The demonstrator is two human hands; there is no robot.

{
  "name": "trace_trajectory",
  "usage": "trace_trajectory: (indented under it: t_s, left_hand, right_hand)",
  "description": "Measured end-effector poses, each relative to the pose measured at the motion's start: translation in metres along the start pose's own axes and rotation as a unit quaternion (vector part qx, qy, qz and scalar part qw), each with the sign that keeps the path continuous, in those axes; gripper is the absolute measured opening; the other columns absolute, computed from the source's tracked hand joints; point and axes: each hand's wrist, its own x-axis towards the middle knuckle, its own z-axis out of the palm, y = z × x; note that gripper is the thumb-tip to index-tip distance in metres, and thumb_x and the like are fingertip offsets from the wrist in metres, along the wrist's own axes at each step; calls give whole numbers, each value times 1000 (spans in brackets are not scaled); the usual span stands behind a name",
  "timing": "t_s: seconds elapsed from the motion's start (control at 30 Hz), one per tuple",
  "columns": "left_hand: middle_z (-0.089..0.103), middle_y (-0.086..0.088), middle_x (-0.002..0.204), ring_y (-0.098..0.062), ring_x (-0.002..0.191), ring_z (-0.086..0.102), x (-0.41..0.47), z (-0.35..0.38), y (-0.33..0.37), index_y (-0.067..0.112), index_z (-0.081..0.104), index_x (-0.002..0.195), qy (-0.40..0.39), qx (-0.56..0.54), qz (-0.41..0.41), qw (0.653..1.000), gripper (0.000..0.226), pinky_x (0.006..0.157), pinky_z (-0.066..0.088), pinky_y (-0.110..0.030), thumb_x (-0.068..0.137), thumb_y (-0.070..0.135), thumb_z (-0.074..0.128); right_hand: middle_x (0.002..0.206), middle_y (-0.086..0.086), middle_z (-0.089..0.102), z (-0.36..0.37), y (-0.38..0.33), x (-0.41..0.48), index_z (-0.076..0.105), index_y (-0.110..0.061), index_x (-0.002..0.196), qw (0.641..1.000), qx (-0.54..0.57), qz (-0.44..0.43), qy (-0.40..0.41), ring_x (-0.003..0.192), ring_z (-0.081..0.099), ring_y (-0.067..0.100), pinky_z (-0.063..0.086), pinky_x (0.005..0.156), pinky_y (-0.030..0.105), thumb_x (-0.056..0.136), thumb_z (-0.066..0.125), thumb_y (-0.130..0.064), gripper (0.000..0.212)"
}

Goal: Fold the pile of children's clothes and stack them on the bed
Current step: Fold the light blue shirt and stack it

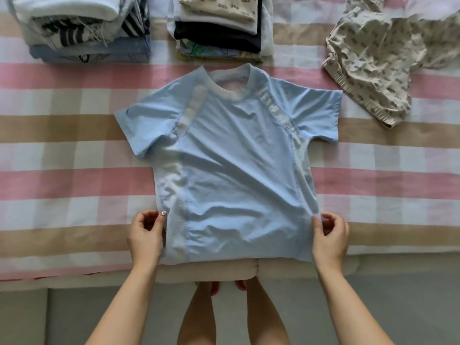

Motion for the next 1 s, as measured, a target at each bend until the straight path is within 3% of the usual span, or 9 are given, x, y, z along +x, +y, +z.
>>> trace_trajectory:
  t_s: [0.13, 0.23, 0.37, 0.47, 0.57, 0.7, 0.77, 0.87, 1.0]
  left_hand:
    - [62, -1, 81, -17, 77, 56, -23, -1, -10, 11, 60, 85, 16, 47, 12, 999, 12, 72, 40, -29, 85, 21, 66]
    - [61, 0, 75, -17, 72, 54, -32, 1, -14, 8, 62, 81, 26, 64, 10, 998, 17, 67, 39, -27, 83, 24, 68]
    - [57, -3, 69, -22, 68, 50, -33, -1, -18, 6, 55, 77, 69, 80, 9, 994, 12, 57, 34, -20, 88, 10, 60]
    - [62, -6, 75, -23, 70, 54, -35, -6, -22, 7, 50, 81, 77, 52, -5, 996, 17, 67, 36, -30, 93, 18, 52]
    - [55, -2, 66, -16, 62, 47, -43, -6, -25, 6, 55, 77, 32, 48, -10, 998, 24, 60, 36, -29, 91, 26, 57]
    - [61, 0, 75, -9, 72, 51, -54, -2, -35, 5, 63, 83, 23, -50, -96, 994, 18, 66, 40, -20, 90, 21, 58]
    - [61, -4, 82, -12, 77, 52, -56, 0, -38, 3, 61, 91, 18, -109, -147, 983, 15, 73, 42, -23, 90, 18, 58]
    - [60, -9, 86, -18, 82, 53, -57, -3, -41, 7, 59, 86, 21, -193, -201, 960, 6, 84, 44, -33, 89, 13, 58]
    - [64, 4, 72, -6, 67, 56, -55, -16, -49, 17, 56, 76, 89, -225, -190, 952, 14, 70, 48, -20, 87, 9, 60]
  right_hand:
    - [107, 21, 52, 4, 13, -27, 56, 2, 107, 997, 16, 69, 7, 95, 48, 28, 37, 83, 31, 83, 68, -18, 34]
    - [107, 21, 51, 10, 19, -35, 59, 1, 103, 992, 32, 122, 9, 94, 47, 27, 37, 85, 31, 87, 62, -21, 28]
    - [85, 19, 57, 9, 26, -35, 58, -3, 89, 993, 33, 108, 14, 90, 51, 38, 42, 78, 40, 92, 55, -28, 25]
    - [78, 14, 56, 6, 31, -36, 56, -6, 87, 995, 38, 91, 13, 78, 53, 34, 40, 68, 38, 92, 54, -28, 23]
    - [79, 13, 59, 6, 34, -36, 60, -3, 91, 994, 46, 96, 20, 73, 51, 27, 36, 65, 32, 95, 50, -23, 23]
    - [82, 10, 58, 8, 38, -37, 61, -2, 95, 990, 70, 118, 12, 76, 51, 24, 37, 60, 21, 94, 51, -21, 22]
    - [81, 10, 58, 8, 40, -38, 61, -4, 96, 989, 80, 127, 1, 73, 51, 23, 37, 55, 10, 94, 52, -23, 21]
    - [77, 8, 58, 6, 41, -39, 60, -9, 89, 985, 106, 137, -15, 61, 51, 9, 37, 51, 8, 93, 53, -25, 18]
    - [71, 9, 55, 2, 46, -42, 59, -7, 86, 983, 125, 130, -9, 52, 50, -3, 36, 49, 9, 93, 53, -20, 17]
